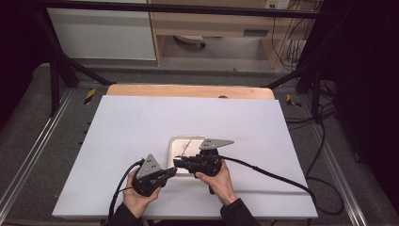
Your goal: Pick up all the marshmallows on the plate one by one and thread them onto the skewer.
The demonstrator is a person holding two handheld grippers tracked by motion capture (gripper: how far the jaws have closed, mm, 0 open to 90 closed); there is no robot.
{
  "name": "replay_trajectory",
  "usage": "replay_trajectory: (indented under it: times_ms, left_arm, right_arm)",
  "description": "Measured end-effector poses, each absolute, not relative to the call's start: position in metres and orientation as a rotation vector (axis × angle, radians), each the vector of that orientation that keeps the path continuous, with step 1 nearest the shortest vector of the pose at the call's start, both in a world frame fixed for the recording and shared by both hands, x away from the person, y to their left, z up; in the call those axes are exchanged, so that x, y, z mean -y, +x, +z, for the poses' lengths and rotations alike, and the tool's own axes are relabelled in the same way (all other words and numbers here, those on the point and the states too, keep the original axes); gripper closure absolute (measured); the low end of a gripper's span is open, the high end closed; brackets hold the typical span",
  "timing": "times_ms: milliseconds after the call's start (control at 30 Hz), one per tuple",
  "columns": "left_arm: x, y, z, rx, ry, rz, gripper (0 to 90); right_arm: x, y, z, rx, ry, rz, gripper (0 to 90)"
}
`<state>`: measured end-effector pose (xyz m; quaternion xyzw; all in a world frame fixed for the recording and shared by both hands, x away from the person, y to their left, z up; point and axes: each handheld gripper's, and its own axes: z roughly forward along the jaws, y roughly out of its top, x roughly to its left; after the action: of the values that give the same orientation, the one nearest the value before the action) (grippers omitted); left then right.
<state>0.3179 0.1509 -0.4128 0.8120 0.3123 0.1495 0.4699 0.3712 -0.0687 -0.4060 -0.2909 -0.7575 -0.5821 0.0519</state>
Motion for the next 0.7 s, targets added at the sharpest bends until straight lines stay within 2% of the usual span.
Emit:
replay_trajectory:
  times_ms: [133,433,567,700]
  left_arm:
    - [-0.152,0.318,-0.414,-0.774,1.986,0.362,88.7]
    - [-0.161,0.321,-0.415,-0.817,1.967,0.351,88.7]
    - [-0.168,0.322,-0.416,-0.842,1.961,0.343,88.7]
    - [-0.176,0.324,-0.416,-0.863,1.961,0.341,88.7]
  right_arm:
    - [0.068,0.371,-0.407,2.3,-0.891,-1.774,75.5]
    - [0.079,0.372,-0.39,2.368,-0.943,-1.854,30.9]
    - [0.085,0.377,-0.388,2.482,-0.969,-1.799,14.0]
    - [0.088,0.383,-0.391,2.58,-1.003,-1.734,7.2]
